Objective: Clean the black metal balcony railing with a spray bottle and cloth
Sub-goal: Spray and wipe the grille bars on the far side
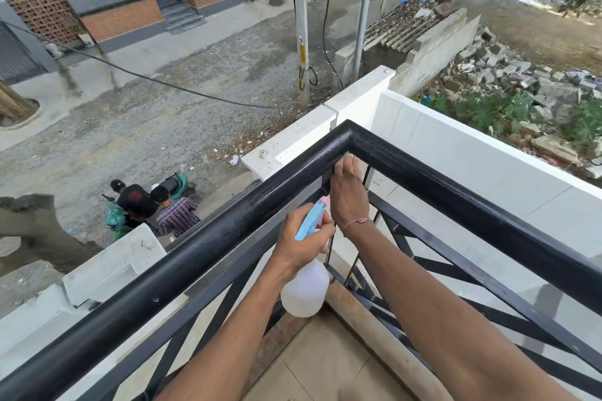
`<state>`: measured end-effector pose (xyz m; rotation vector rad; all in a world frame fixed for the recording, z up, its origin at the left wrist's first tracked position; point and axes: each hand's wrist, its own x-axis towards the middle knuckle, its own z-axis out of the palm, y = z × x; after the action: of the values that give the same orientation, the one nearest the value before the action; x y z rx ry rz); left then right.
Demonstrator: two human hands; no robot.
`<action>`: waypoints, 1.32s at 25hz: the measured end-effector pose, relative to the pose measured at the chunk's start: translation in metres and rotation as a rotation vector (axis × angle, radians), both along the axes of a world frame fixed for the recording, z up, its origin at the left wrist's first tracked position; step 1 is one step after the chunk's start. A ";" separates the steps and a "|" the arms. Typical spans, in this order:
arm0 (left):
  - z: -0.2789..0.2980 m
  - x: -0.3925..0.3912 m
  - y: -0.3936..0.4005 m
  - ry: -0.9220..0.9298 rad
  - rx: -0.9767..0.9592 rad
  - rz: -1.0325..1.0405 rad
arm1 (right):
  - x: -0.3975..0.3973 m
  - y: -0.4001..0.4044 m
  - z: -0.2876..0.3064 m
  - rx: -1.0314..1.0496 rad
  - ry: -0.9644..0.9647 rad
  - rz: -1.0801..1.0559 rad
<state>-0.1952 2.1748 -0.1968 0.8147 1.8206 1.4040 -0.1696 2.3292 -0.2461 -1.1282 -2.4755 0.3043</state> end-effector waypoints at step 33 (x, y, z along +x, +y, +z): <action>-0.026 0.018 0.022 -0.011 -0.093 -0.059 | 0.131 -0.022 0.035 -0.125 0.060 -0.057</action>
<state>-0.1775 2.1970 -0.2232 0.8055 1.8244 1.2748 -0.0386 2.3077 -0.2112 -1.2198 -2.3956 0.4751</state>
